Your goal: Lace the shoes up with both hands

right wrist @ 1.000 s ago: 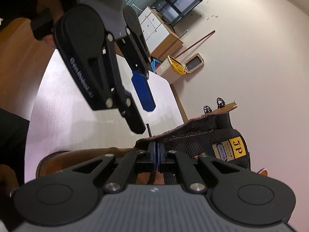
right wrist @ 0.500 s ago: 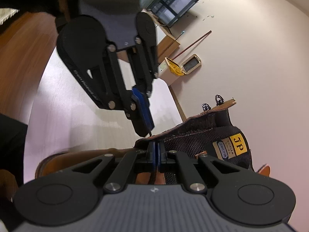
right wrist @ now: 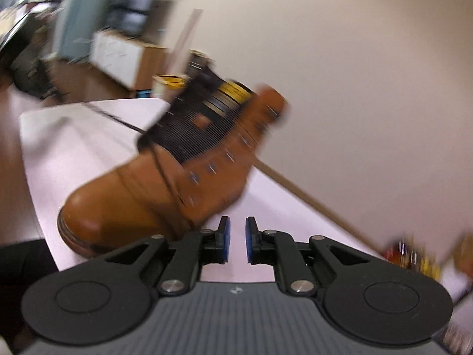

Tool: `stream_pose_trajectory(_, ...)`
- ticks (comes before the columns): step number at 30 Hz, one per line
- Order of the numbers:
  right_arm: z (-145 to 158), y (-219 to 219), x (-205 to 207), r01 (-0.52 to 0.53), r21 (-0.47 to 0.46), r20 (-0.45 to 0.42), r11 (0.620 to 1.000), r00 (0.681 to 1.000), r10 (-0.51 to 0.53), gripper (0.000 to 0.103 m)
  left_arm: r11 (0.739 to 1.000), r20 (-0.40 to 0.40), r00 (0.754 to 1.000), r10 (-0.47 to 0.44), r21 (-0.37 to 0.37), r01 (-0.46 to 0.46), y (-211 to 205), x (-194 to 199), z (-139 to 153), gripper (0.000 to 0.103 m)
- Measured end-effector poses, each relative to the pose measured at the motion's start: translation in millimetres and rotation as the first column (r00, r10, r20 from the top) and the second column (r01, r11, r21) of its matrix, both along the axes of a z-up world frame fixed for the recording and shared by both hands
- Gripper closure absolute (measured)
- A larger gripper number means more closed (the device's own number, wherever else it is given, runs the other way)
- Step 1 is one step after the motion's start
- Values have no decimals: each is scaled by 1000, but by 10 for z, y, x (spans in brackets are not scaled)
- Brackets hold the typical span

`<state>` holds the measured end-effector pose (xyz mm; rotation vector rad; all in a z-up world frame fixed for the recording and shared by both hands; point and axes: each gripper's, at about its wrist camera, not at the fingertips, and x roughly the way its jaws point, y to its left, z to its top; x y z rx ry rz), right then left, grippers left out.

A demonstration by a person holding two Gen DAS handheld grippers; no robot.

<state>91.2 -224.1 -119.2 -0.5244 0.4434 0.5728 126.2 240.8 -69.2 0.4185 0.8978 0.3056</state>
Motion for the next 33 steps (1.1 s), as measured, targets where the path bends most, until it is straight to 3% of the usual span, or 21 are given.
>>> stream_pose_trajectory(3,-94,-123,-60,30,71,-92,997,995,-23,90,999,16,1000,-10,-43,11,-49,-19,2,96)
stream_pose_trajectory(5,-181,-166,-93,52,66,-119,997,992,-44,90,997,37,999,-26,-75,29,-56,-87,92,83)
stream_pose_trajectory(6,-215,-190,-112,64,57,-128,996,990,-57,90,995,49,998,-37,-94,41,-57,-103,143,68)
stream_pose_trajectory(13,-395,-543,-119,219,40,-173,975,962,-210,90,978,173,977,-127,-141,152,-243,-199,308,68)
stream_pose_trajectory(16,-459,-694,-9,250,41,-166,967,957,-240,88,968,188,965,-181,-137,209,-443,-102,324,68)
stream_pose_trajectory(18,-490,-712,18,229,21,-145,973,964,-224,87,958,196,956,-218,-145,248,-573,-53,345,68)
stream_pose_trajectory(20,-506,-687,76,135,-49,-106,990,985,-140,86,949,199,950,-241,-155,274,-665,-23,351,68)
stream_pose_trajectory(23,-496,-708,157,22,-102,-119,995,992,-34,82,937,195,940,-280,-158,311,-836,36,324,67)
stream_pose_trajectory(33,-405,-830,530,-221,-87,-211,971,957,198,77,915,181,922,-341,-160,370,-1221,239,288,66)
